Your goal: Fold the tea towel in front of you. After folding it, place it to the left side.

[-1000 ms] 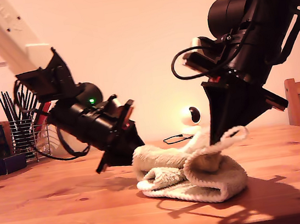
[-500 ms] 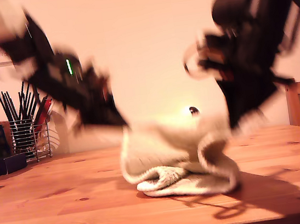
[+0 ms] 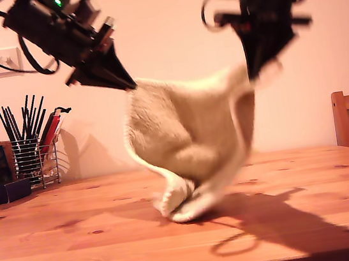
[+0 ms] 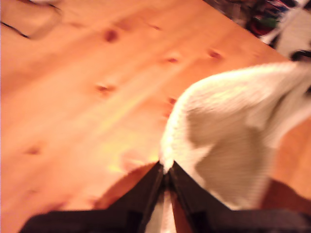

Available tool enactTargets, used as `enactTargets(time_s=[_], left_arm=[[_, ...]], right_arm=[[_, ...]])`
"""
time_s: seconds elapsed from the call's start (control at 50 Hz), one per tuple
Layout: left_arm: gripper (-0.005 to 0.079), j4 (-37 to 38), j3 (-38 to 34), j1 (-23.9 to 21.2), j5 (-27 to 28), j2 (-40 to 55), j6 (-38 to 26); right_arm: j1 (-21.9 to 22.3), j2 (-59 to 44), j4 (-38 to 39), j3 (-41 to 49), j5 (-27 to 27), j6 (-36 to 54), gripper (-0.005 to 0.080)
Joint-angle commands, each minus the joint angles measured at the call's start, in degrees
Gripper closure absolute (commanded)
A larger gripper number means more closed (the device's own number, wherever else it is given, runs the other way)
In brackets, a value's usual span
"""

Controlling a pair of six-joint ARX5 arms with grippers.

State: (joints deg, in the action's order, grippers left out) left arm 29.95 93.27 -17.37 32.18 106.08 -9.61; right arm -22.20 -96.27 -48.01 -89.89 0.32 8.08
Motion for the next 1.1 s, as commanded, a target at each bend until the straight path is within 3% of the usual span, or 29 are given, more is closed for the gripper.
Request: enactTargets(time_s=[0.0, 0.3, 0.74, 0.94, 1.08], left_arm=[[0.0762, -0.5, -0.13, 1.03, -0.2, -1.16, -1.16], [0.0762, -3.08, 0.15, 3.93, -0.31, -1.22, -1.38], [0.0763, -4.48, 8.46, 4.61, -2.36, -1.2, -4.28], [0.0763, 0.9, 8.37, 5.33, -2.69, -0.28, -4.68], [0.0763, 3.93, 7.89, 5.46, -2.69, 0.68, -6.84]], right_arm=[[-0.13, -0.15, 0.98, -1.66, 1.07, 1.57, 0.0765], [-0.13, -0.33, 4.04, -2.93, 3.28, 5.66, 0.0765], [2.01, -0.42, 15.41, -2.93, 4.74, 8.87, 0.0765], [2.45, -0.98, 18.45, -2.93, 4.11, 8.96, 0.0765], [2.43, -2.58, 14.36, -2.91, 1.05, 8.35, 0.0765]])
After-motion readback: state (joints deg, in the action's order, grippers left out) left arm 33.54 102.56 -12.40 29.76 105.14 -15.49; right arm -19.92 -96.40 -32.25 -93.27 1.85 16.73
